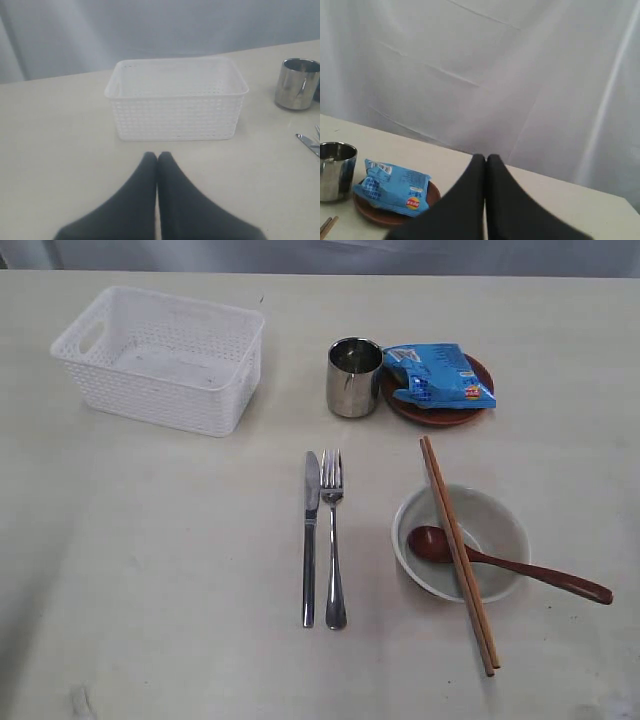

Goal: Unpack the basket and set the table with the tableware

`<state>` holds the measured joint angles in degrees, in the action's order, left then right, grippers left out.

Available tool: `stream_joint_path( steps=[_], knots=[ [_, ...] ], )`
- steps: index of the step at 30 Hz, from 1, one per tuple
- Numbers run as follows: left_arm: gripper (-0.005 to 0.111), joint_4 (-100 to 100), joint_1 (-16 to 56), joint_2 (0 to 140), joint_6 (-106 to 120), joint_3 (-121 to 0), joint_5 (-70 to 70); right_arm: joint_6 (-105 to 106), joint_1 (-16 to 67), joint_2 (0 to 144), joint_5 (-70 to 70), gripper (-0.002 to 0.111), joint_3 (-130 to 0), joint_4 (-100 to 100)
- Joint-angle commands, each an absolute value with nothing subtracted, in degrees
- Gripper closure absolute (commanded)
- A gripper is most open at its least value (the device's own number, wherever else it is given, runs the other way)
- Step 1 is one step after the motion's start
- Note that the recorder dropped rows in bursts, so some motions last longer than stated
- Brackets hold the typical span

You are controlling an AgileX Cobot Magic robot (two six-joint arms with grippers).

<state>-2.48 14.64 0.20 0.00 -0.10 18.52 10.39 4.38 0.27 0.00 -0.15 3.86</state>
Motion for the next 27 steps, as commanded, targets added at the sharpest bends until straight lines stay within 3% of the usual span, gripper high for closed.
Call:
stream_joint_path(
  steps=[1,10,27],
  knots=[
    [0.107,-2.5,15.0,0.0,0.0,0.0,18.6,8.3,3.9,0.0,4.3,0.109,0.0,4.1],
    [0.107,-2.5,15.0,0.0,0.0,0.0,18.6,6.1,3.9,0.0,16.6,0.109,0.0,4.5],
    [0.107,-2.5,15.0,0.0,0.0,0.0,18.6,3.9,2.8,0.0,17.2,0.109,0.0,4.5]
  ],
)
